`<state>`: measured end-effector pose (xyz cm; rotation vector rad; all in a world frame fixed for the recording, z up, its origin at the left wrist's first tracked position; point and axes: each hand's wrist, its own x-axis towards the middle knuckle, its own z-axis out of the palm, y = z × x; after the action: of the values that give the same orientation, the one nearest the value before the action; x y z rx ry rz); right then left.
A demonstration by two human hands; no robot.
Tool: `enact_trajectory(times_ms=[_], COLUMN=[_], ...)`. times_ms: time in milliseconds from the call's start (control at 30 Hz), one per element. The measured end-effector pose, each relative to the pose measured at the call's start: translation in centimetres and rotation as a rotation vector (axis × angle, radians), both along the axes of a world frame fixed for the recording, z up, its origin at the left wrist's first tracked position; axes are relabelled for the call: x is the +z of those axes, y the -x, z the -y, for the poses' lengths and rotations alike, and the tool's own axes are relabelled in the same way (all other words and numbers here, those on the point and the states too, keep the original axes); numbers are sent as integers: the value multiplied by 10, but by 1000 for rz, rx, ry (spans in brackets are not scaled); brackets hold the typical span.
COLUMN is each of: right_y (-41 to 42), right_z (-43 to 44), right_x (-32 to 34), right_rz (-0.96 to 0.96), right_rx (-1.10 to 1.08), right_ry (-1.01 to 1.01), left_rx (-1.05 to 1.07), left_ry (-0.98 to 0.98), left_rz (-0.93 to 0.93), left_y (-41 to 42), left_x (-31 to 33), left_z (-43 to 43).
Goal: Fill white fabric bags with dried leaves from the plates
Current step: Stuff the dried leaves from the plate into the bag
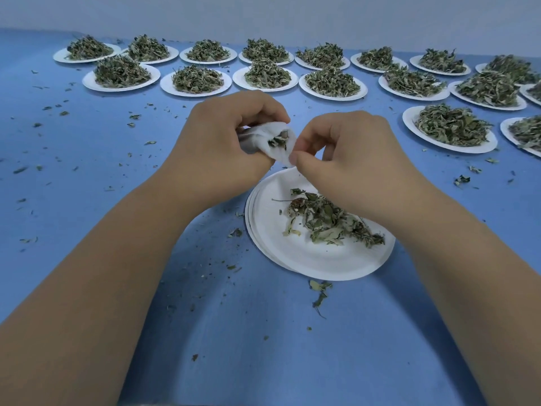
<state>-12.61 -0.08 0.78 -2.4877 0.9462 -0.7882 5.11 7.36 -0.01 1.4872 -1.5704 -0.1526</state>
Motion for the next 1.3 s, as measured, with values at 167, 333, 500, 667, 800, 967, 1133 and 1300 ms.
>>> enact_trajectory(times_ms=[167,333,500,667,800,967,1133,1300], right_y=[-1,-6,-4,0,0,1,0,0], right_z=[-8,-13,-3,3,1,-1,-1,0], right_x=[1,0,-5,-4,0,4,1,-4], right_rz=[187,183,127,57,-38,-126,-215,-196], right_rx=[-3,69,15,-11,-17,1,67,31], right_ry=[98,151,164,105,73,49,167,242], left_rx=[59,70,46,41,29,12,-18,-18], left_ry=[-4,-31,-48,-10,-19,-25,-17,15], left_rz=[-28,-11,-48,-18,-29,-72,-160,-188], left_y=[1,3,1,2,3,4,7,4], left_x=[0,-1,1,1,1,0,0,3], left_z=[0,2,2,1,0,0,0,-1])
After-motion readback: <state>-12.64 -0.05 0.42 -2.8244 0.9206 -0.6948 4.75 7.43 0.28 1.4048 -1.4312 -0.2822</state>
